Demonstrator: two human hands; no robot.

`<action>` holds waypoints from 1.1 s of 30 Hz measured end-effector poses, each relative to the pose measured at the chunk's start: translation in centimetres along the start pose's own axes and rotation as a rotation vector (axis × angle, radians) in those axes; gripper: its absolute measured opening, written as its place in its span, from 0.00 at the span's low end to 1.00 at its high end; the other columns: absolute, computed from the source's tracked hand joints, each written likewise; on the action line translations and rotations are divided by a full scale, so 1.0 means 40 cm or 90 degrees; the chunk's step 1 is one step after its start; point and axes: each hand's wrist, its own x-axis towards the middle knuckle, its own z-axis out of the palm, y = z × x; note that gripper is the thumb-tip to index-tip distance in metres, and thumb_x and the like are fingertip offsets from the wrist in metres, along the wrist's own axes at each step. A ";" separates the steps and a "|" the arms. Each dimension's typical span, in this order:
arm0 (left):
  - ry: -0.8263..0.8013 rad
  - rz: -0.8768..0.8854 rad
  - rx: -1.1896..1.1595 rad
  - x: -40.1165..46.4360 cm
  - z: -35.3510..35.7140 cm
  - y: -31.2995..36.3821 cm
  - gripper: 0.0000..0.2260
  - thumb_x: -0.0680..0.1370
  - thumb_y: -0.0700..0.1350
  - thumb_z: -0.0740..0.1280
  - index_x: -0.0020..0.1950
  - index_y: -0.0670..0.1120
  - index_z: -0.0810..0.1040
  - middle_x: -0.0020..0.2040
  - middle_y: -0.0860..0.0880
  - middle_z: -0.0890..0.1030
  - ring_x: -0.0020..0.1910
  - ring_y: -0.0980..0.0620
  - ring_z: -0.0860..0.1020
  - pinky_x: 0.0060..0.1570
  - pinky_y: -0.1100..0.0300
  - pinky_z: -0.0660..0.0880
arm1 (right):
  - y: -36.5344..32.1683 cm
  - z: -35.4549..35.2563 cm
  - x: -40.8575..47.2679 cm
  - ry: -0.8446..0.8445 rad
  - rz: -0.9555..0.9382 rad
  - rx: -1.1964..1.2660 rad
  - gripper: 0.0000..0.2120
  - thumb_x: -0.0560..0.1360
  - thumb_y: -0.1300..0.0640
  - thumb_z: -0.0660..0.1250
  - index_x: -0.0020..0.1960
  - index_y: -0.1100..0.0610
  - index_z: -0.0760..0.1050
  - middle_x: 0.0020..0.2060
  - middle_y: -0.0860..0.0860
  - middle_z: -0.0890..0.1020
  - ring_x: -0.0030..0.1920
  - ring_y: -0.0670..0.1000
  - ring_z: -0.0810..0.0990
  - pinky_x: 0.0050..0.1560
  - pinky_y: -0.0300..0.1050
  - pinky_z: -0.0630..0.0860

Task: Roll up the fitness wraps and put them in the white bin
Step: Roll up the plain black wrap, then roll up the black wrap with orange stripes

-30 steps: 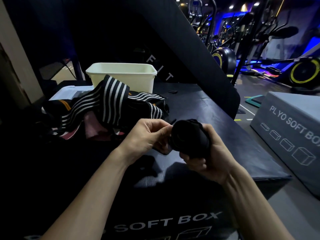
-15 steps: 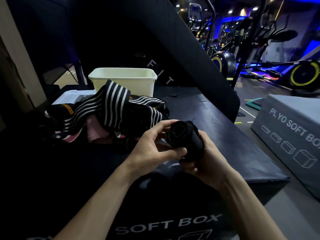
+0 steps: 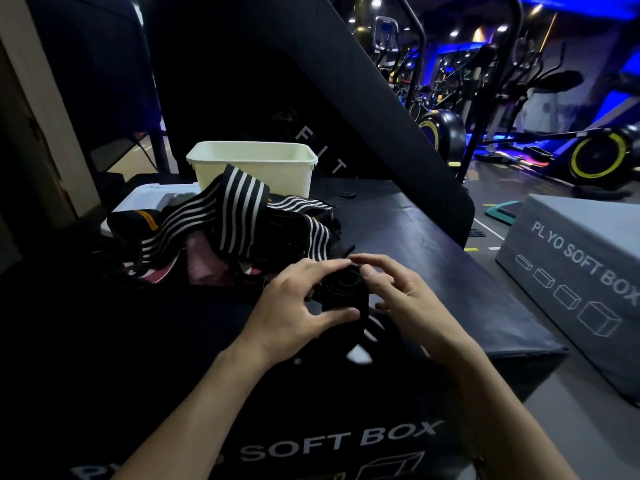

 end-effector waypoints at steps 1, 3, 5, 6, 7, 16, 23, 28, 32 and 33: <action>-0.013 -0.001 -0.001 -0.002 0.006 -0.001 0.30 0.73 0.58 0.77 0.73 0.55 0.76 0.62 0.59 0.79 0.64 0.58 0.78 0.65 0.58 0.74 | 0.000 0.001 -0.001 -0.004 0.001 -0.002 0.11 0.84 0.50 0.63 0.64 0.45 0.79 0.51 0.51 0.87 0.54 0.52 0.85 0.55 0.49 0.78; -0.029 -0.012 -0.023 -0.005 0.018 0.001 0.32 0.75 0.56 0.76 0.77 0.52 0.72 0.67 0.58 0.78 0.68 0.61 0.75 0.69 0.62 0.71 | 0.008 -0.001 -0.005 0.005 0.003 -0.001 0.10 0.83 0.52 0.64 0.62 0.45 0.80 0.49 0.53 0.87 0.51 0.55 0.86 0.52 0.53 0.79; -0.028 -0.018 -0.042 -0.005 0.025 0.004 0.32 0.75 0.54 0.77 0.77 0.52 0.72 0.69 0.58 0.77 0.69 0.63 0.74 0.70 0.63 0.69 | 0.012 -0.004 -0.011 0.011 0.014 0.020 0.10 0.83 0.52 0.64 0.62 0.47 0.80 0.49 0.53 0.87 0.50 0.51 0.86 0.51 0.49 0.80; -0.027 -0.020 -0.048 -0.005 0.028 0.003 0.32 0.74 0.53 0.78 0.77 0.52 0.72 0.69 0.58 0.78 0.68 0.63 0.75 0.70 0.62 0.70 | 0.011 -0.005 -0.016 0.007 0.023 0.033 0.11 0.82 0.52 0.64 0.62 0.47 0.80 0.50 0.53 0.87 0.50 0.49 0.85 0.50 0.47 0.80; -0.027 -0.023 -0.052 -0.005 0.032 0.003 0.32 0.74 0.52 0.78 0.76 0.52 0.73 0.68 0.58 0.78 0.68 0.63 0.75 0.70 0.61 0.71 | 0.011 -0.007 -0.021 0.005 0.029 0.039 0.11 0.82 0.52 0.63 0.62 0.48 0.80 0.50 0.52 0.87 0.50 0.48 0.85 0.51 0.44 0.80; -0.051 -0.054 -0.086 -0.021 0.026 0.008 0.38 0.71 0.49 0.81 0.78 0.58 0.69 0.66 0.58 0.81 0.64 0.64 0.78 0.66 0.62 0.74 | 0.023 0.003 -0.054 0.027 -0.015 0.002 0.21 0.77 0.51 0.69 0.69 0.51 0.76 0.57 0.49 0.85 0.56 0.50 0.85 0.57 0.45 0.81; -0.022 -0.078 -0.069 -0.037 -0.017 0.014 0.41 0.68 0.52 0.83 0.78 0.54 0.70 0.65 0.55 0.81 0.63 0.66 0.78 0.65 0.69 0.72 | 0.024 0.035 -0.048 0.056 -0.082 -0.065 0.28 0.71 0.61 0.80 0.67 0.47 0.77 0.53 0.48 0.85 0.52 0.47 0.86 0.51 0.42 0.81; 0.039 -0.099 -0.121 -0.057 -0.128 -0.001 0.29 0.73 0.42 0.79 0.72 0.52 0.77 0.62 0.56 0.84 0.62 0.61 0.81 0.64 0.62 0.76 | -0.015 0.112 0.002 0.085 -0.131 -0.016 0.25 0.70 0.61 0.80 0.63 0.47 0.78 0.51 0.47 0.86 0.50 0.48 0.86 0.51 0.45 0.82; 0.133 -0.127 -0.132 -0.066 -0.231 -0.030 0.22 0.76 0.39 0.76 0.69 0.52 0.79 0.61 0.56 0.84 0.58 0.55 0.83 0.59 0.57 0.80 | -0.041 0.190 0.054 0.071 -0.125 0.028 0.25 0.69 0.60 0.80 0.63 0.48 0.78 0.49 0.47 0.86 0.48 0.48 0.87 0.47 0.42 0.81; 0.146 -0.127 -0.107 -0.065 -0.258 -0.037 0.21 0.76 0.40 0.76 0.68 0.52 0.80 0.61 0.56 0.84 0.58 0.55 0.83 0.59 0.57 0.80 | -0.052 0.206 0.069 0.059 -0.128 0.032 0.24 0.69 0.60 0.81 0.62 0.48 0.79 0.49 0.47 0.86 0.47 0.47 0.87 0.46 0.41 0.81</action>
